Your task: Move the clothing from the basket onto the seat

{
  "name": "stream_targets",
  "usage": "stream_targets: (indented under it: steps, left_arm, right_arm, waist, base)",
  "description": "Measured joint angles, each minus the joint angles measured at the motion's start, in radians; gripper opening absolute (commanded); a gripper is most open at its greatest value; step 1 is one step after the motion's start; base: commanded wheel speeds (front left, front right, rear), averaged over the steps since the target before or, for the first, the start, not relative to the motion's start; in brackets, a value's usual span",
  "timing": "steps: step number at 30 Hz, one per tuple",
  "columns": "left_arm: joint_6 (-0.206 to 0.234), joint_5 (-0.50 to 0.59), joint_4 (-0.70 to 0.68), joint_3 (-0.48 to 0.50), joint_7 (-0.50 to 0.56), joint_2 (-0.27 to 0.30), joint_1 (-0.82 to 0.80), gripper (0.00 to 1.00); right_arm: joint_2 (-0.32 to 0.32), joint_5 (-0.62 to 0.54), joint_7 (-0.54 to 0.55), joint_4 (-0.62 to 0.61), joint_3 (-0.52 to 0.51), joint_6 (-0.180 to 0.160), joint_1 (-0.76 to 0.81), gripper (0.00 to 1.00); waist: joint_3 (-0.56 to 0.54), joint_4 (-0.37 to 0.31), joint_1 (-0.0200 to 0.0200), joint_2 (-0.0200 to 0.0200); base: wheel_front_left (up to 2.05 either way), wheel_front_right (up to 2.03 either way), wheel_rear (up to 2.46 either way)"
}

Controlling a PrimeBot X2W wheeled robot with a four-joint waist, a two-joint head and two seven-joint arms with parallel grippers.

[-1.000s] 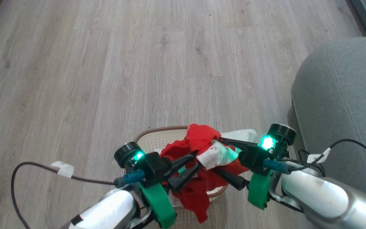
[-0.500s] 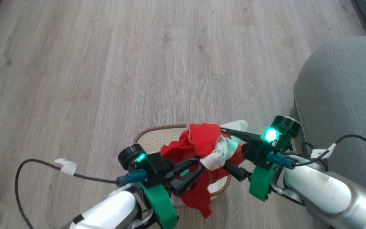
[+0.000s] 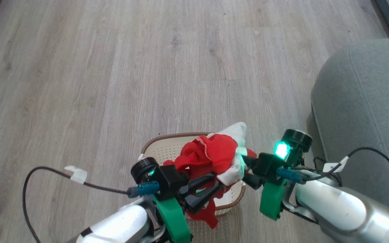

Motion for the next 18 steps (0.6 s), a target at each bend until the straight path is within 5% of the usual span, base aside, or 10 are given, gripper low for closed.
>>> stream_targets:
  steps: [18]
  left_arm:
    - [-0.001, 0.009, 0.075, 0.104, 0.000, -0.020, 0.010, 0.02]
  right_arm:
    - [-0.005, 0.066, 0.000, 0.000, -0.045, 0.000, 0.045, 0.00]
  waist:
    - [0.000, -0.017, 0.0000, 0.0000]
  base:
    - [0.00, 0.00, 0.00]
